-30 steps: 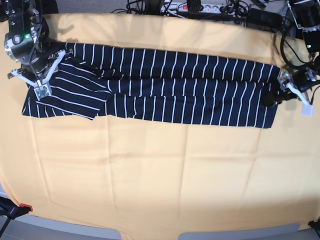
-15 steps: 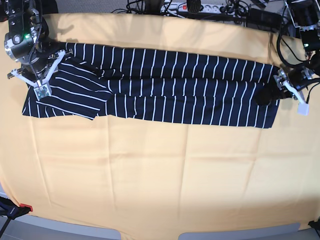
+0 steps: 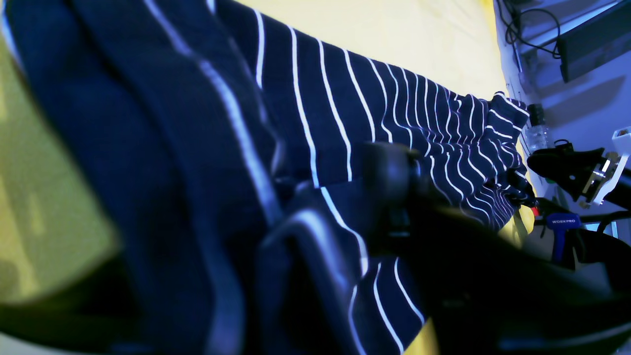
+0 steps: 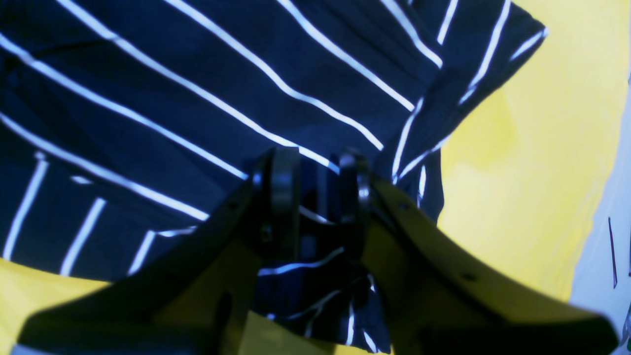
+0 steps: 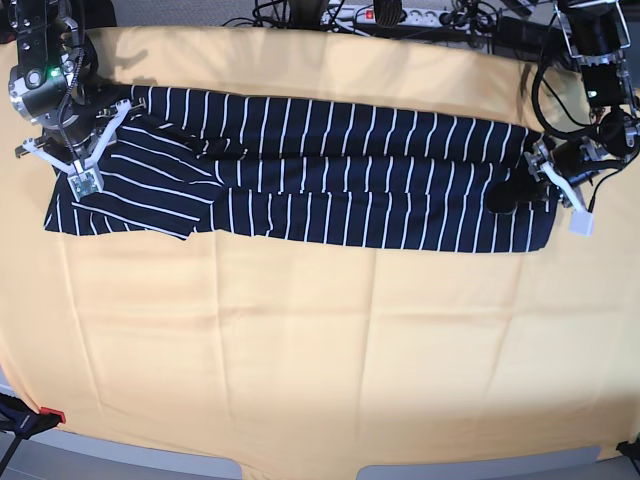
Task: Fold the T-shirt properly
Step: 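Fold the grasped end with the left gripper toward the right gripper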
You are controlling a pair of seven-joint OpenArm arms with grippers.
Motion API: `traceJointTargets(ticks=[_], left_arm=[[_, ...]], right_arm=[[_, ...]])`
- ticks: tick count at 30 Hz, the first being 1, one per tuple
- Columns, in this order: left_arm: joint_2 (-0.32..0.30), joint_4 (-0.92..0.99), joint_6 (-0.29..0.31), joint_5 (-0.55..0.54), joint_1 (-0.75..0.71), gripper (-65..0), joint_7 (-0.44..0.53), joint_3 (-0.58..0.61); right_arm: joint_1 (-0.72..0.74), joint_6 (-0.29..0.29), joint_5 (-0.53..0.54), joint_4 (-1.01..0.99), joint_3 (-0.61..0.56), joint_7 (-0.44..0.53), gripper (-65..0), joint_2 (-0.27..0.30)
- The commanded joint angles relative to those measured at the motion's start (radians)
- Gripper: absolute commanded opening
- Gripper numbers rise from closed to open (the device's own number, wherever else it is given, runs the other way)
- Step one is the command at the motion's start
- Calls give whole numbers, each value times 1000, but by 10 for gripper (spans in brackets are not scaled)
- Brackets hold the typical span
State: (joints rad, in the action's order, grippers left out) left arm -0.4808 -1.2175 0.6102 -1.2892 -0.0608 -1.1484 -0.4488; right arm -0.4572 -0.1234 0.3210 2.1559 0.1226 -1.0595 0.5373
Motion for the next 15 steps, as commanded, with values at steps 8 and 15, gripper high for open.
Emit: traceJointTargets(ticks=[8, 15], left_arm=[[-14, 2, -26, 51, -8, -650, -18, -145], [-95, 2, -26, 59, -8, -650, 27, -222]], right_arm=[[3, -26, -4, 16, 9, 19, -479, 17], [6, -52, -1, 16, 9, 28, -479, 17]])
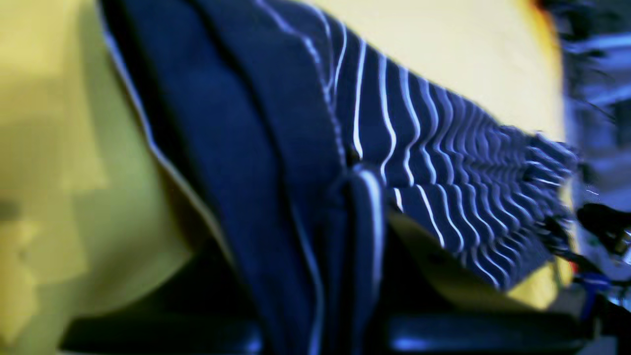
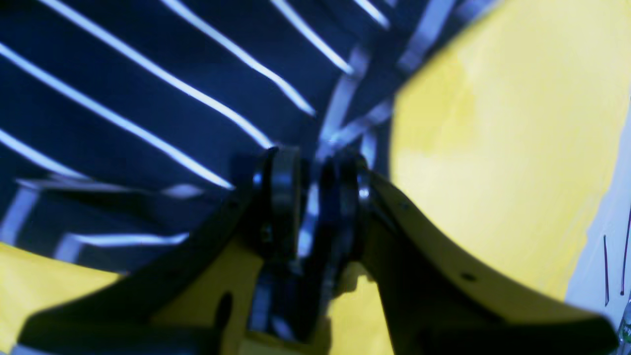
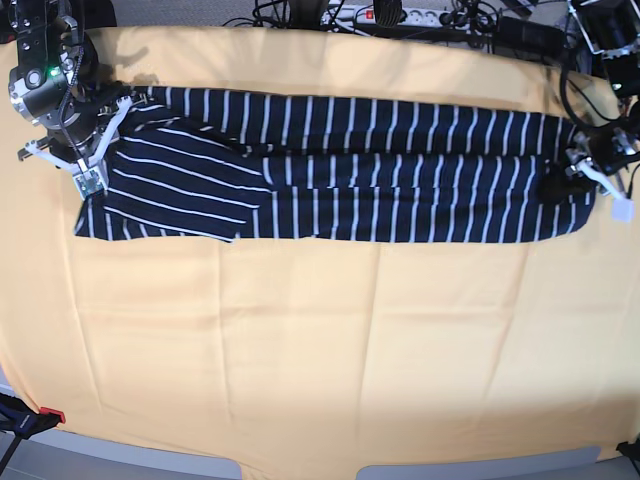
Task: Fold the T-shirt properly
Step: 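Fold the grasped end with the left gripper toward the right gripper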
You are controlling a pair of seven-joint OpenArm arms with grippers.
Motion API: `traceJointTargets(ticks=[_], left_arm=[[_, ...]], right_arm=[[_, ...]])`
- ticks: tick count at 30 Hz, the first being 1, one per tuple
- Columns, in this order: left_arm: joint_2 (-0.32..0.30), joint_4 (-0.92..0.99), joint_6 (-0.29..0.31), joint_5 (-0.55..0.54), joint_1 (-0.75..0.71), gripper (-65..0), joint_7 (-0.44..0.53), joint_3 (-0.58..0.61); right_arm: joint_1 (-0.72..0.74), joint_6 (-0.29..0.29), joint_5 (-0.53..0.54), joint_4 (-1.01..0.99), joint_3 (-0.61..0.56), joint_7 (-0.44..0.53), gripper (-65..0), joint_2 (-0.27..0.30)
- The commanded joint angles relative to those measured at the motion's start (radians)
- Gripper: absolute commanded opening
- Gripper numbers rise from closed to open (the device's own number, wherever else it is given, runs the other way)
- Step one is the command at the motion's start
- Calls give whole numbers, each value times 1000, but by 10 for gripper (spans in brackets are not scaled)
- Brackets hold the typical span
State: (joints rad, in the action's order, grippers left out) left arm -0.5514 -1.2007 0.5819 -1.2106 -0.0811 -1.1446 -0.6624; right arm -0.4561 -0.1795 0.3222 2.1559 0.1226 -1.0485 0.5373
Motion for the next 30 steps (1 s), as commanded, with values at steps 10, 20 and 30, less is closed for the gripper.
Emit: traceJointTargets(ticks=[10, 20, 30], left_arm=[[-93, -16, 36, -273, 12, -650, -150, -8], [-72, -272, 24, -273, 8, -650, -189, -5], [82, -621, 100, -273, -10, -650, -164, 186]], right_arm=[[5, -18, 101, 16, 9, 24, -479, 16], [4, -31, 100, 16, 9, 46, -479, 5], [2, -60, 97, 16, 9, 44, -479, -56]])
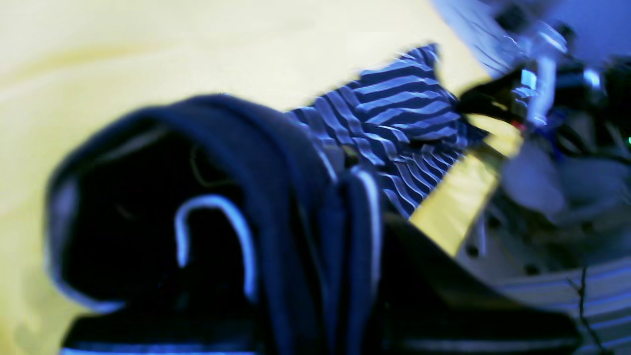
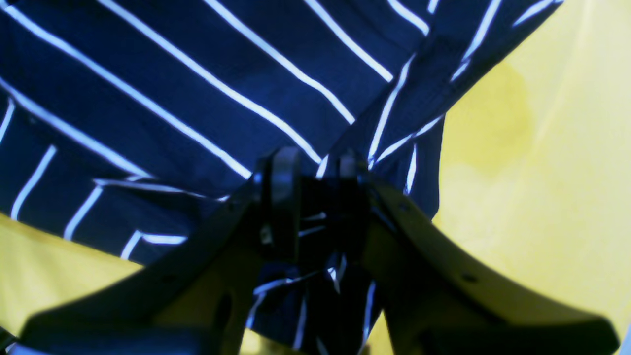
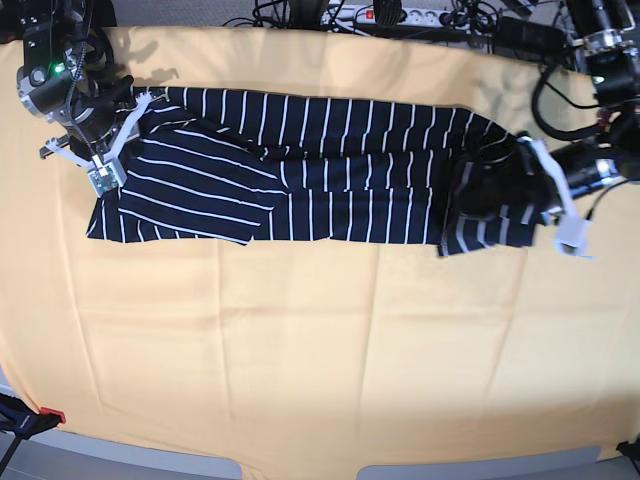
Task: Fold the T-shirt properly
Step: 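Fold the grasped end with the left gripper toward the right gripper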
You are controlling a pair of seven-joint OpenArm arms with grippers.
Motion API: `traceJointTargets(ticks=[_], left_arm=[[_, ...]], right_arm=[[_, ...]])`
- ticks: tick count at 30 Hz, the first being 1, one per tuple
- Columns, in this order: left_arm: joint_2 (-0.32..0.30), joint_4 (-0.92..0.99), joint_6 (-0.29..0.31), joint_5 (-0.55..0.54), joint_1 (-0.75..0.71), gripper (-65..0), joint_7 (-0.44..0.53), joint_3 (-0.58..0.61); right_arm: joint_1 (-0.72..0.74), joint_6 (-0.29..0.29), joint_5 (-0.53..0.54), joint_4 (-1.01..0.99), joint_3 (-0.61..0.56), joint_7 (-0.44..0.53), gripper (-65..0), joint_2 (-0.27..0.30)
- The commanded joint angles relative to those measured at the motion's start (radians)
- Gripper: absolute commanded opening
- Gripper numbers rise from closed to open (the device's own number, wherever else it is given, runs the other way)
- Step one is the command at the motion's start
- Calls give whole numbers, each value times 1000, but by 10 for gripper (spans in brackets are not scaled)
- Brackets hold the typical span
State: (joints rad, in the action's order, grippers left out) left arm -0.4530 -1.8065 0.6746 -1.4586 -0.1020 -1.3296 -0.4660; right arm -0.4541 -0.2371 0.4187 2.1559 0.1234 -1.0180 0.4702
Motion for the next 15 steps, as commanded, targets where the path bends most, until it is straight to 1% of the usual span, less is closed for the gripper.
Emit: traceJointTargets(ticks=[1, 2, 6, 8, 9, 15], left_arm=[[3, -13, 16, -25, 11, -650, 37, 19], [23, -8, 16, -25, 11, -650, 57, 47], [103, 40, 23, 124, 16, -650, 209, 141], [140, 70, 23, 172, 17, -650, 285, 171], [158, 80, 23, 187, 17, -650, 303, 182], [268, 94, 23, 243, 17, -650, 314, 217]], right_arm=[[-3, 0, 0, 16, 8, 13, -479, 9], [-6, 3, 0, 16, 8, 11, -479, 9], [-17, 5, 0, 16, 8, 11, -479, 9], [-17, 4, 0, 16, 8, 11, -479, 9], [-17, 4, 0, 16, 8, 11, -479, 9], [-19, 3, 0, 16, 8, 11, -479, 9]])
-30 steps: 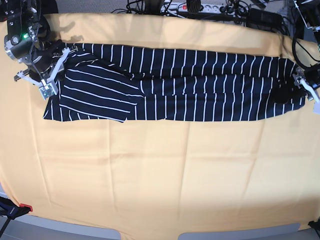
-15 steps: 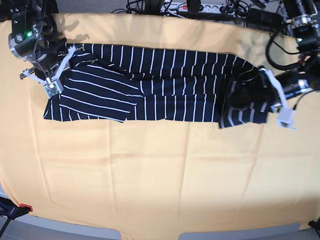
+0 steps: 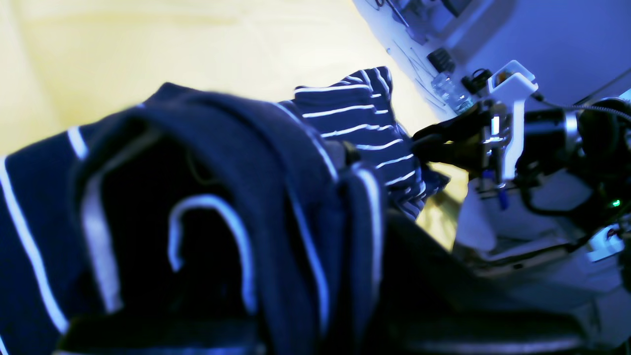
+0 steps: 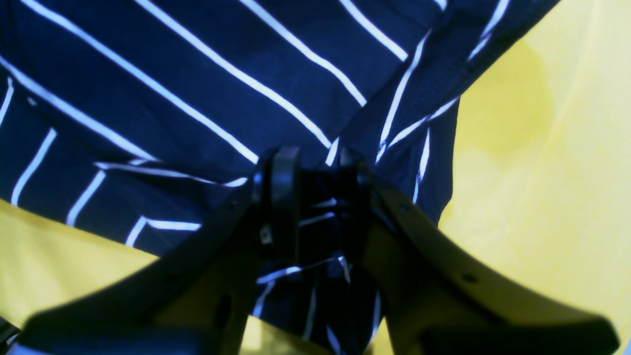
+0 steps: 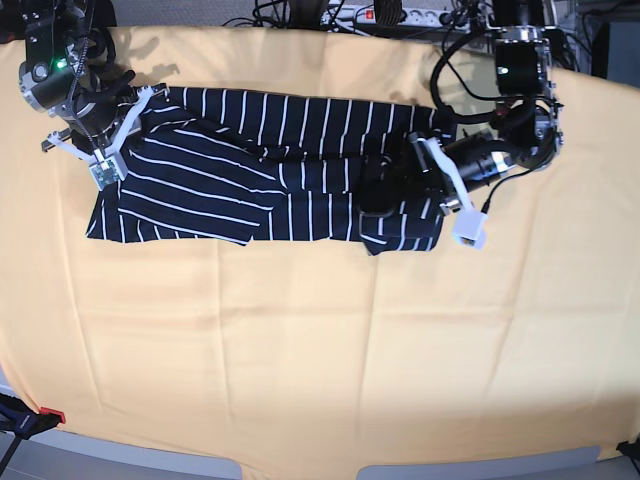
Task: Fold the T-shirt properly
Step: 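Fold the grasped end with the left gripper toward the right gripper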
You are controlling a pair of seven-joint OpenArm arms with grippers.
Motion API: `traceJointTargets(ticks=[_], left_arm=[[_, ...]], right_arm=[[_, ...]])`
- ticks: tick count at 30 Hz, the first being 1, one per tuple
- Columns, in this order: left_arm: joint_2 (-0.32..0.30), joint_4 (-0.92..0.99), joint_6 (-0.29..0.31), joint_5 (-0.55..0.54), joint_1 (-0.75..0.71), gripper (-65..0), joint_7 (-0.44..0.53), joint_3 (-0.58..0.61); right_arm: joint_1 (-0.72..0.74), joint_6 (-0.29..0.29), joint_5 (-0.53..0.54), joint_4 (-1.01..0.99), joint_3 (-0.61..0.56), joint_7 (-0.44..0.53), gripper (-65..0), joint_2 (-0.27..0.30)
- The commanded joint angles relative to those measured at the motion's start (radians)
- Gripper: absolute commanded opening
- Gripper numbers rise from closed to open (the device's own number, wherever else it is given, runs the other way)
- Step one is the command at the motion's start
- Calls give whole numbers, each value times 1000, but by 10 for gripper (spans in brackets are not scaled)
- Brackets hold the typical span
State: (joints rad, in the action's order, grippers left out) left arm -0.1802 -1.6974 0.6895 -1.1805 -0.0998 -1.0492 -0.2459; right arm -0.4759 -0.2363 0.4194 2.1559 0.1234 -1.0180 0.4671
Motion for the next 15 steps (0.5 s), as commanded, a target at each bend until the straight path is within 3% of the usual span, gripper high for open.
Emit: traceJointTargets(ticks=[1, 10, 11, 14, 15], left_arm=[[9, -15, 9, -34, 14, -650, 39, -3], [112, -15, 9, -35, 14, -650, 44, -3], [120, -15, 9, -39, 14, -585, 42, -2], [128, -15, -15, -103, 14, -305, -14, 27], [128, -15, -15, -116, 14, -270, -30, 39]], right_arm=[[2, 0, 0, 16, 8, 11, -479, 12], [2, 0, 0, 16, 8, 11, -479, 12], [3, 1, 0, 16, 8, 11, -479, 12], [3, 0, 0, 16, 8, 11, -479, 12], [3, 0, 0, 16, 8, 11, -479, 12]])
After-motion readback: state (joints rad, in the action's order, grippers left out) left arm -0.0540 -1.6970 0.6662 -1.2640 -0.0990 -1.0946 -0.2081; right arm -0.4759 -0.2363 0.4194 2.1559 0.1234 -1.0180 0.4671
